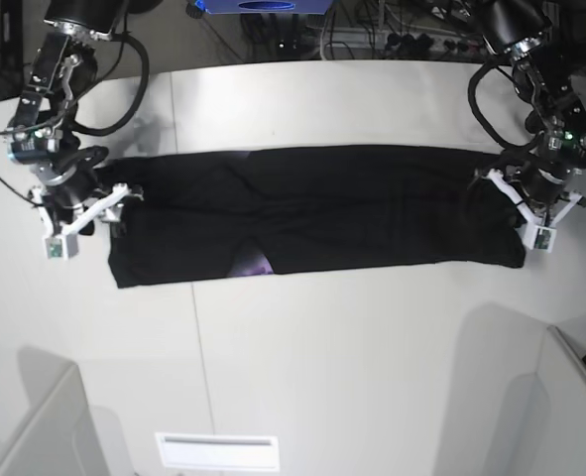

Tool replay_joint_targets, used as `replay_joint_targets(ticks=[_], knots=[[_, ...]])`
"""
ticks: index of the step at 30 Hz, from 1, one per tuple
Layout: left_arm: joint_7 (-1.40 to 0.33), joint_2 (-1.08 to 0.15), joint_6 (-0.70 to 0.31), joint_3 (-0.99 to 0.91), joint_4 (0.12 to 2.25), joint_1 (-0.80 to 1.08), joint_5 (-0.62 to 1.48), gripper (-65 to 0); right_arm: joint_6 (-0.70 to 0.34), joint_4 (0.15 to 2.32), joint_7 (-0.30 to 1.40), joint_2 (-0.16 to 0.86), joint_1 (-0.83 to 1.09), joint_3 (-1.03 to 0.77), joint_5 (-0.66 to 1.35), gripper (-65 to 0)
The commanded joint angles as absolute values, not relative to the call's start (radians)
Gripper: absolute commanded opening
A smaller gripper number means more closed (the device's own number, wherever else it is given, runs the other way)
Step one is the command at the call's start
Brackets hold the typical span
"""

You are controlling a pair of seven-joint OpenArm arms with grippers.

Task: Fold the T-shirt properly
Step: 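Fold the strip end held by the left gripper toward the middle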

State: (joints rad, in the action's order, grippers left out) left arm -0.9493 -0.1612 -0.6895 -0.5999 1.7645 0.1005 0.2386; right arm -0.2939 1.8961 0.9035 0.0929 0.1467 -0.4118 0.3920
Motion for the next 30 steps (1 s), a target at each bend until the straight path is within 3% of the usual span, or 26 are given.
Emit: replay_joint_targets(ticks=[1,18,30], knots=[[-0.929,-0.157,-0.698,-0.585,1.797,0.104,0.254,-65.0,-0.295,1.916,0.883,0.099,0.12,-0.45,0.403,-28.8],[-1.006,0.021,-0.44,-0.17,1.891,0.082,0.255,-65.0,-0.297,1.916,0.885,0.097,0.113,-0.521,0.397,-28.7],[-1.006,0.113,-0.427,-0.051,1.868,0.079,0.249,-65.0,-0.297,1.916,0.885,0.097,0.113,-0.521,0.397,-28.7]])
